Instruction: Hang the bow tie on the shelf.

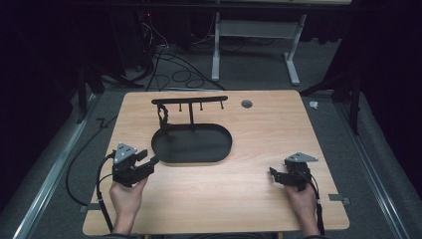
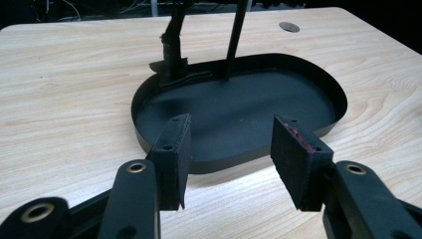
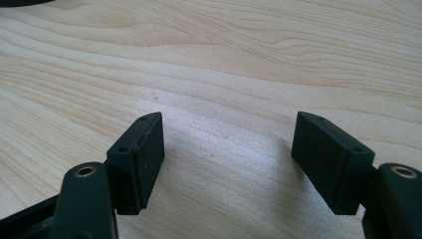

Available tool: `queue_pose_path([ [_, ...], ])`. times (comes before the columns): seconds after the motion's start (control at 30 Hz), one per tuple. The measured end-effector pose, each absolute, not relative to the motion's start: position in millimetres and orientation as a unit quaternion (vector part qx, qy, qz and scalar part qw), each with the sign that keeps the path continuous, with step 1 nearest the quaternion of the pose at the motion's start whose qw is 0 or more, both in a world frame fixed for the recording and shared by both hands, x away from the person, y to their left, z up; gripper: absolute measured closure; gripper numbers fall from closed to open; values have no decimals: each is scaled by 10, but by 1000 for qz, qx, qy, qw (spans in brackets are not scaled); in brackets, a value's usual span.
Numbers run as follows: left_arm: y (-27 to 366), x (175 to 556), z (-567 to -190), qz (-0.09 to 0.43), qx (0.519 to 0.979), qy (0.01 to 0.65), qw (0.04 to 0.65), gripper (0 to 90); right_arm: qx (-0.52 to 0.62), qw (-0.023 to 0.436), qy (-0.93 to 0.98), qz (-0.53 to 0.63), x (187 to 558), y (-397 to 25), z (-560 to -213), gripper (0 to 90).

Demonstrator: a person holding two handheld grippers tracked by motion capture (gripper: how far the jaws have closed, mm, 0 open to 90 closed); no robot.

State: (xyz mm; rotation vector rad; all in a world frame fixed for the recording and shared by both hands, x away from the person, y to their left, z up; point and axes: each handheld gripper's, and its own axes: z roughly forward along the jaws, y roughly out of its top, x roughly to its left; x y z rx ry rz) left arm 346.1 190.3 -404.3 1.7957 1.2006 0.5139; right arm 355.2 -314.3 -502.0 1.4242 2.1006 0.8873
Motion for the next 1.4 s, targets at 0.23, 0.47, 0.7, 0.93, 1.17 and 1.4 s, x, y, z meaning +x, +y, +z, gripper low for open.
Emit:
queue_pose_path([
  [0.23,1831,3468,-4165,199,731,482,440,506,516,225,761,322,3551,-3143,-5020,300],
  [0.47,1791,3473,-4259,191,734,485,436,505,517,224,761,322,3551,-3143,-5020,300],
  [0.7,1767,3483,-4360,184,736,490,430,499,517,224,761,322,3551,-3143,-5020,300],
  [0.93,1718,3510,-4524,170,740,497,420,484,517,224,761,322,3551,-3145,-5020,300],
  [1.17,1656,3541,-4706,176,755,496,393,470,516,226,762,320,3551,-3140,-5020,299],
  [1.4,1569,3587,-4923,202,775,490,345,455,516,226,762,320,3550,-3138,-5020,300],
])
